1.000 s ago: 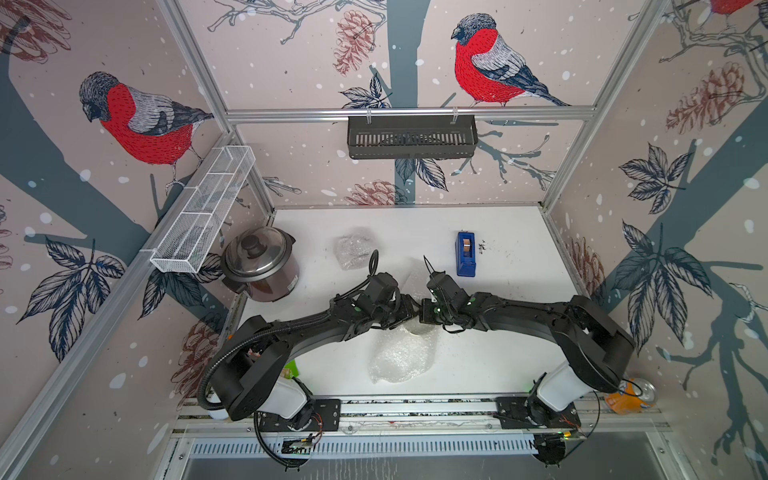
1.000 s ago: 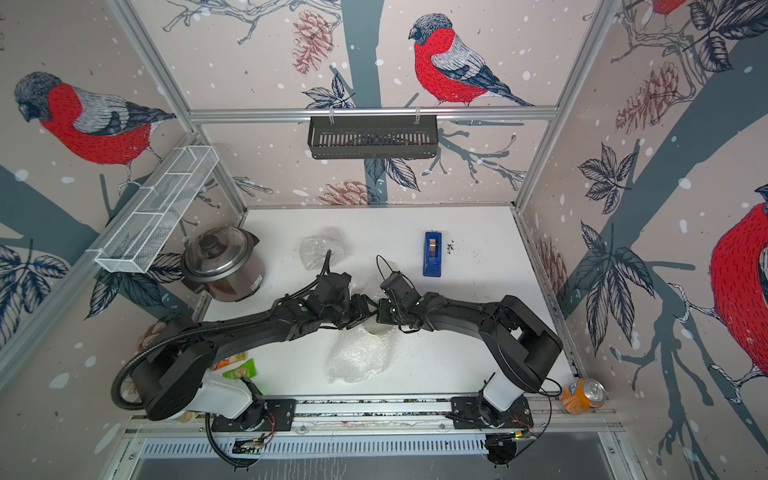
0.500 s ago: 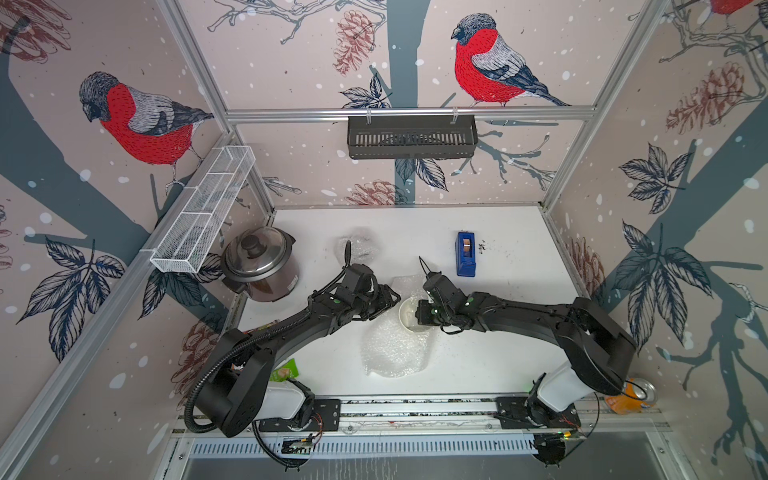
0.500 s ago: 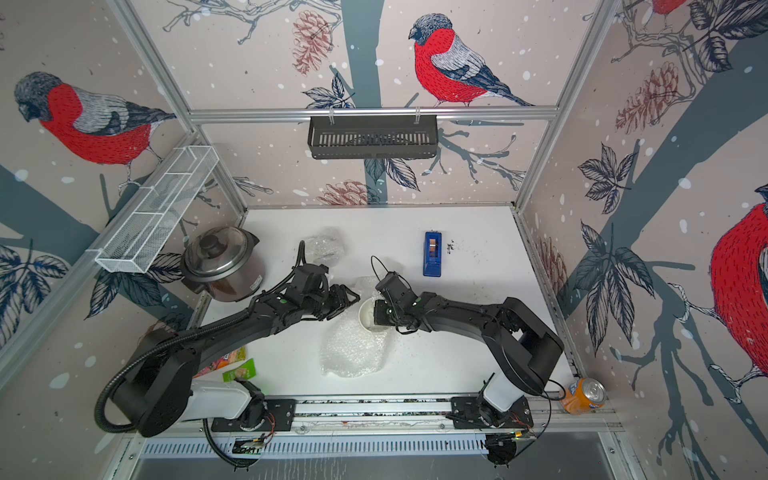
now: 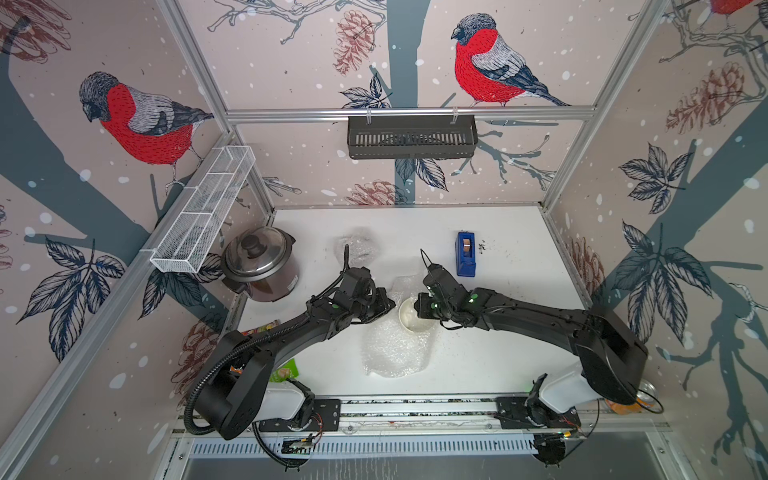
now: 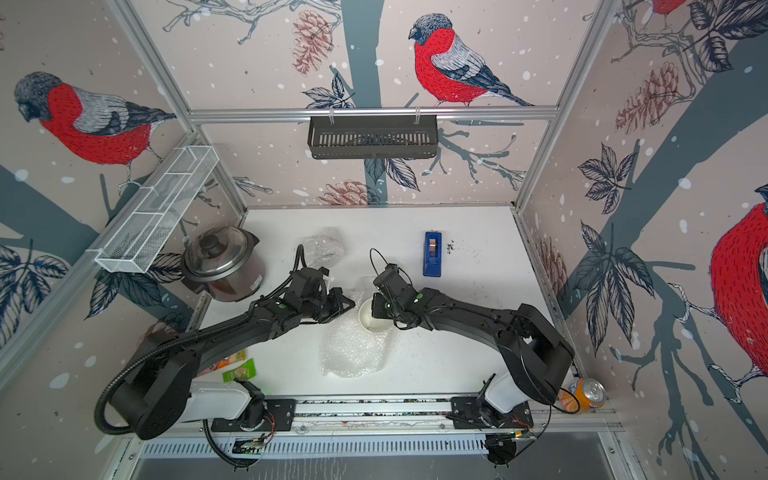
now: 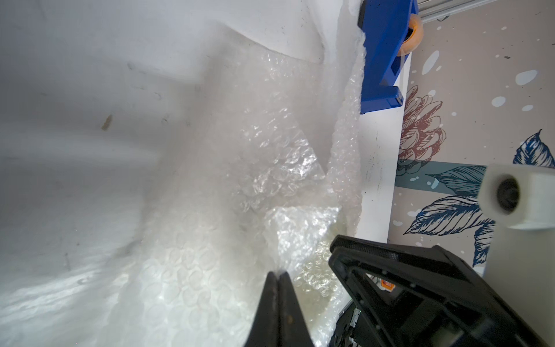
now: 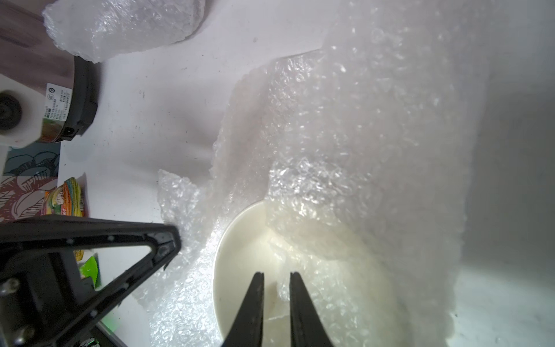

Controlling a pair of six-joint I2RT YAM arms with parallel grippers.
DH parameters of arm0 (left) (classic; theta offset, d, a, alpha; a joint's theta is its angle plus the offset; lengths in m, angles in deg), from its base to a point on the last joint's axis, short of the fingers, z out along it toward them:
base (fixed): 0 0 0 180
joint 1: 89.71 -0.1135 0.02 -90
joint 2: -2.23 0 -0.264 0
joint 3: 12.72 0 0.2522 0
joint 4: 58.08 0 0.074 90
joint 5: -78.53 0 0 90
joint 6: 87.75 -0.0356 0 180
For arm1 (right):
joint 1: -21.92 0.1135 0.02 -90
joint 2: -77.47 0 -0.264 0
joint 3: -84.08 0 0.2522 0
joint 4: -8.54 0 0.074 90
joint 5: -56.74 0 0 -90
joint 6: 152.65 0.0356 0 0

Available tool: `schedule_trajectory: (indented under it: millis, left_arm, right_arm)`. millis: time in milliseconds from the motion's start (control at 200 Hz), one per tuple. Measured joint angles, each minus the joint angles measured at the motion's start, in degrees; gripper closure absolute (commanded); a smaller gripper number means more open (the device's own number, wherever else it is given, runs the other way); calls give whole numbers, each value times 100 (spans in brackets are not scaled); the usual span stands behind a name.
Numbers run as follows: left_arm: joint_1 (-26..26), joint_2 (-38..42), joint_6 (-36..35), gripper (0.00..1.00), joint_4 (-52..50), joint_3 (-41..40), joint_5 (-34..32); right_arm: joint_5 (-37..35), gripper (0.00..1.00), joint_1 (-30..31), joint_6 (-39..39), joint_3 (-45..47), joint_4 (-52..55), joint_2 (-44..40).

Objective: Wrap bowls in bubble wrap
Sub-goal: Wrap the bowl in bubble wrap.

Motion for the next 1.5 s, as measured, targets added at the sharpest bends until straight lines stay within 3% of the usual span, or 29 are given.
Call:
schedule_trajectory:
  millis: [90, 265, 515, 645, 960, 1221, 1356, 1451, 1501]
  left_arm:
    - [190, 179, 7, 100, 76, 7, -2]
    - [680, 236, -46, 100, 195, 181, -87]
    - [942, -70, -74, 100, 197, 188, -245]
    - [1056, -138, -74, 100, 208, 197, -330]
    - [1305, -157, -76, 100, 356, 284, -376]
    - [1331, -243, -74, 100, 374, 286, -374]
    - [1344, -243, -76, 100, 358, 319, -374]
    - [1344, -243, -81, 69, 238, 409, -382]
    - [1340, -199, -81, 57, 133, 492, -398]
  right_arm:
    - [-48, 76, 0, 79, 22, 24, -149]
    - [-131, 52, 2, 188, 2, 103, -459]
    - [-407, 39, 74, 428, -68, 374, -918]
    - [-531, 38, 87, 619, -120, 570, -901]
    - [-385, 49, 151, 831, -181, 616, -450]
    - [-278, 83, 164, 833, -190, 553, -374]
    - [-223, 93, 164, 837, -15, 544, -345]
    - [-221, 98, 173, 844, 76, 496, -326]
    - [-221, 98, 151, 839, 140, 496, -308]
